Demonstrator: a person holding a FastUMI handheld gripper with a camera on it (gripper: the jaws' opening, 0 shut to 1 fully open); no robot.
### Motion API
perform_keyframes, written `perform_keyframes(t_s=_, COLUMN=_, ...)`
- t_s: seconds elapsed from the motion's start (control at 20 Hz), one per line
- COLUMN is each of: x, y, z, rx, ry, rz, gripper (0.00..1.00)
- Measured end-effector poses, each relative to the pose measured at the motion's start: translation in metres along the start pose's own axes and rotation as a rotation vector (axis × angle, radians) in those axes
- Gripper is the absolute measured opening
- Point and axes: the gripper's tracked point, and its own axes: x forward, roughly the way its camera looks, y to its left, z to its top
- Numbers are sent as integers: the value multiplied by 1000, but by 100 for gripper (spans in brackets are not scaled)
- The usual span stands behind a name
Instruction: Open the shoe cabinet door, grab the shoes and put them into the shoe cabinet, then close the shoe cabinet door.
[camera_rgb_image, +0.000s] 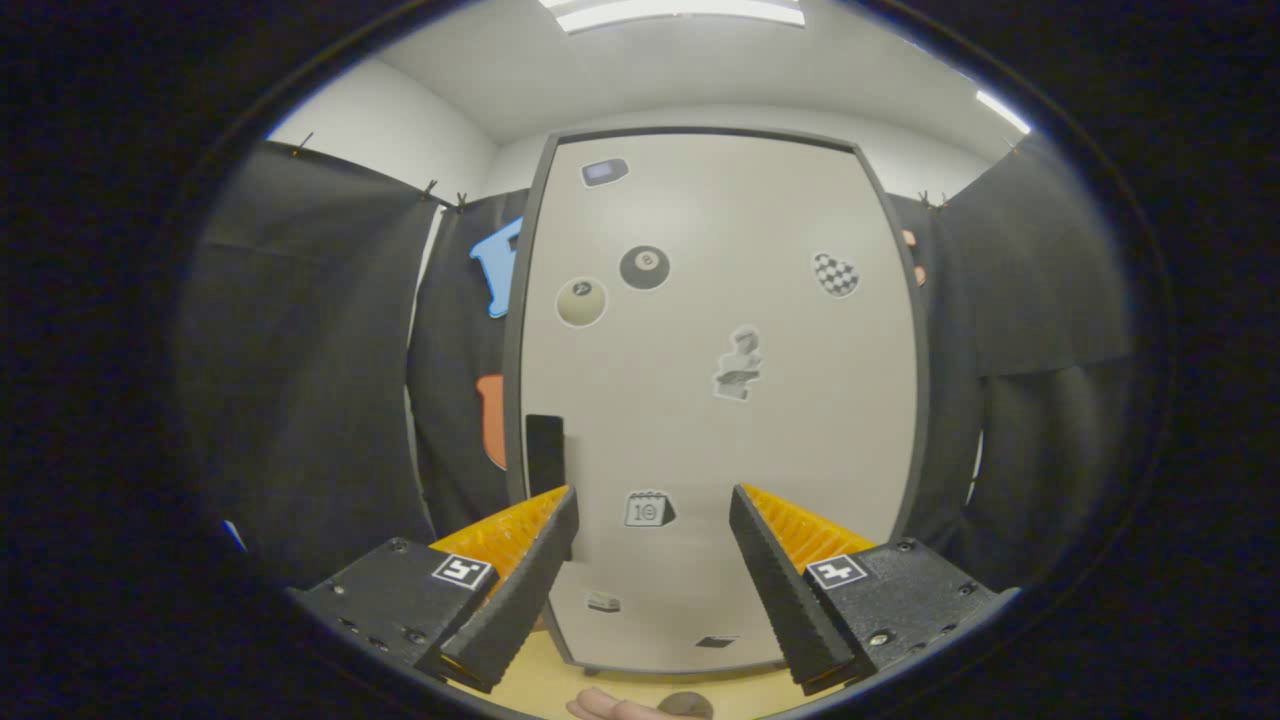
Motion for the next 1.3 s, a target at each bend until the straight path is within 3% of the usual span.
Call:
perform_keyframes(t_s=0.1, x=15, y=22, z=-9, rx=7, ry=31, rz=41, gripper=99)
perform_keyframes(t_s=0.4, x=72, y=52, z=-33, rx=-10, ry=107, rz=5, gripper=97)
perform_keyframes(t_s=0.65, x=92, y=51, z=-51, rx=24, ry=151, rz=-36, gripper=93)
perform_keyframes(t_s=0.75, x=94, y=46, z=-45, rx=13, ry=114, rz=-65, gripper=87)
perform_keyframes(t_s=0.8, x=94, y=44, z=-45, rx=7, ry=113, rz=-87, gripper=79)
perform_keyframes(t_s=0.85, x=96, y=49, z=-47, rx=7, ry=119, rz=-65, gripper=74)
perform_keyframes(t_s=1.0, x=95, y=50, z=-49, rx=-27, ry=124, rz=-69, gripper=37)
perform_keyframes(t_s=1.3, x=79, y=48, z=-59, rx=-63, ry=153, rz=-42, gripper=34)
